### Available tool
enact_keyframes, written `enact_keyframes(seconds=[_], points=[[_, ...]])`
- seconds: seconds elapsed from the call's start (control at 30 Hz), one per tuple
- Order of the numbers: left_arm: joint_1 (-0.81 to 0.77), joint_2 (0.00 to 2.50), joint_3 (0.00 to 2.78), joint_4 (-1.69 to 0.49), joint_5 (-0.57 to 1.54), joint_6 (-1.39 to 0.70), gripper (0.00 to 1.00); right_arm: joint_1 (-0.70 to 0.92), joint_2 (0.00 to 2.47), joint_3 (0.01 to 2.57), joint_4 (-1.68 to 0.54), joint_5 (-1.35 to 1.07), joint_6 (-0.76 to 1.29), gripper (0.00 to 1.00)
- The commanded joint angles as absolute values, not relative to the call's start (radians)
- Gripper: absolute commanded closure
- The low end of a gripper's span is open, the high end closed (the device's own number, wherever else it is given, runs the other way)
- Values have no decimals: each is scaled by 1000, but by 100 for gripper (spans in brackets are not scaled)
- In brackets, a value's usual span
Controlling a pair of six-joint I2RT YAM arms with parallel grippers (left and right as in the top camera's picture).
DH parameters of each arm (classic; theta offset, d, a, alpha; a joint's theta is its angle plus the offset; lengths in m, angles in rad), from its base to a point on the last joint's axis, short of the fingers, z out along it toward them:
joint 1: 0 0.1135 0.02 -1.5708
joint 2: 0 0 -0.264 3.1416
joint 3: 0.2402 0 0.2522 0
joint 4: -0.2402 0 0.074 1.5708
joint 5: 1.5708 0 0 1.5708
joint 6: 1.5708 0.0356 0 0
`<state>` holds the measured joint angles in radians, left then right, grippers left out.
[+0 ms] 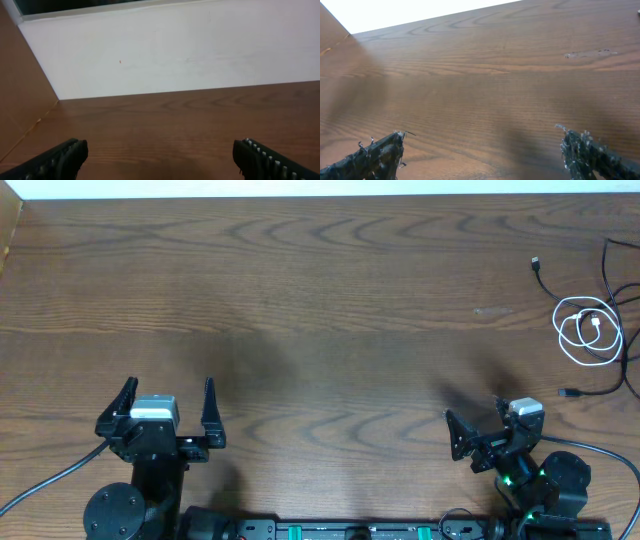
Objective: Untangle cables
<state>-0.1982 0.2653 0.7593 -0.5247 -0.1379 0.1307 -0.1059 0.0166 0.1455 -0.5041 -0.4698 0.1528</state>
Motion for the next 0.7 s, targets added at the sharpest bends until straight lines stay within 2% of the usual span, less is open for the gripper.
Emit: enact_keyframes(seconds=[0.0,0.5,0.67], points=[[-196,257,759,-522,-150,129,2,-97,6,141,-505,-462,163,1],[-196,257,759,-523,-150,129,2,-97,6,141,-505,-462,164,1],[-196,257,759,-523,-77,128,2,-97,6,141,-505,-462,164,1]])
